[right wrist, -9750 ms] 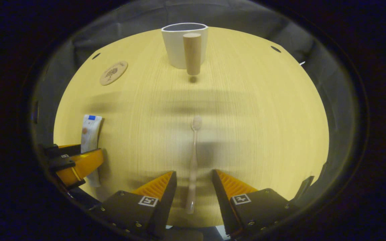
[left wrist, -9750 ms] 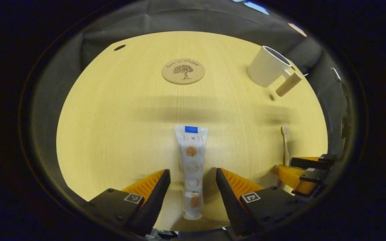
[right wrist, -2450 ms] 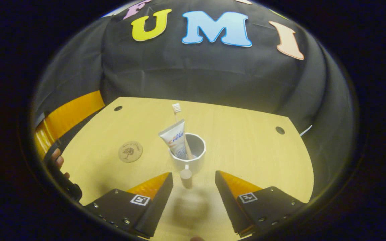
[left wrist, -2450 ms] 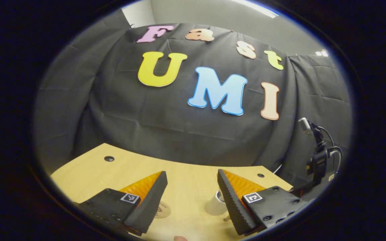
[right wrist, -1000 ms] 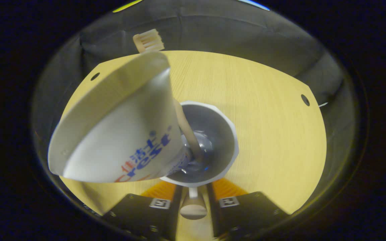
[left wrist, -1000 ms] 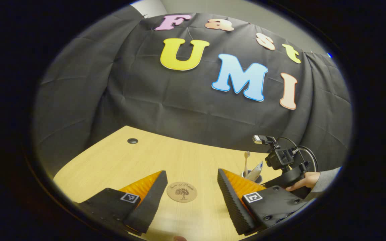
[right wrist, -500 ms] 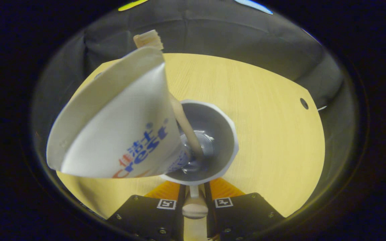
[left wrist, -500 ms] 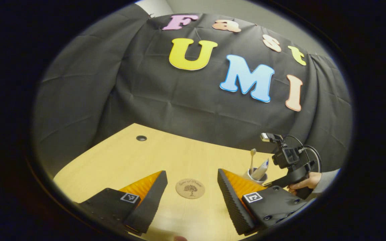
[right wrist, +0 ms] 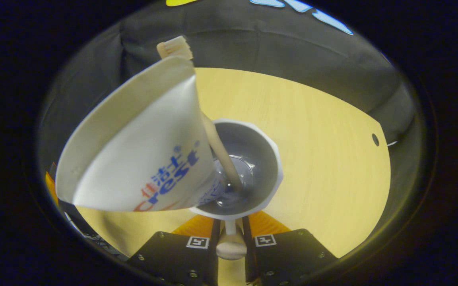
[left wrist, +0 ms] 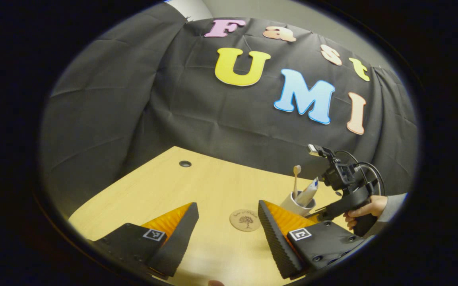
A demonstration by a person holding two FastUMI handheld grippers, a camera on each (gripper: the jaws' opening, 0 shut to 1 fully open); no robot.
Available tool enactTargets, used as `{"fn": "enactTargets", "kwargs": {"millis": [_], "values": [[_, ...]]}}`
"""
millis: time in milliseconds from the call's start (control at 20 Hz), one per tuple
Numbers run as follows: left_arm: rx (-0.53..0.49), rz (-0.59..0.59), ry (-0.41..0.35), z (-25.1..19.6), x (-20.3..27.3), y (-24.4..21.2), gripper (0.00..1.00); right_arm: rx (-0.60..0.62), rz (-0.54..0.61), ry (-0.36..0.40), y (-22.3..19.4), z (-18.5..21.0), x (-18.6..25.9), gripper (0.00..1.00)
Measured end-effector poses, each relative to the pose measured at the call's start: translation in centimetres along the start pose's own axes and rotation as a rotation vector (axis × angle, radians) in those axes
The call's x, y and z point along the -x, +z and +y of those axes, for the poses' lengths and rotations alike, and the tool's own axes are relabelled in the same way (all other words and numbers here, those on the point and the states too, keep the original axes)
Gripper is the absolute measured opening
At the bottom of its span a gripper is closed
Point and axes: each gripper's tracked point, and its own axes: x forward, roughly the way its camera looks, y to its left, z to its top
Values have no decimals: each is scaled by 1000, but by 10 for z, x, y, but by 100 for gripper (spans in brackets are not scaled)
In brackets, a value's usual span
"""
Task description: Put the toothbrush and toothpaste on the desktop into the cup, then pick up the cup and place it on the coaster on the desktop.
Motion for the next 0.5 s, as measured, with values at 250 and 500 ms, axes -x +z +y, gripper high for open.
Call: {"fn": "enactTargets", "kwargs": {"millis": [250,500], "values": [[9,-2,21,36,19,5,100,25,10,28,15,41,-12,26],[9,-9,44,65,27,12,96,33,36,42,24,70,-28,26]]}}
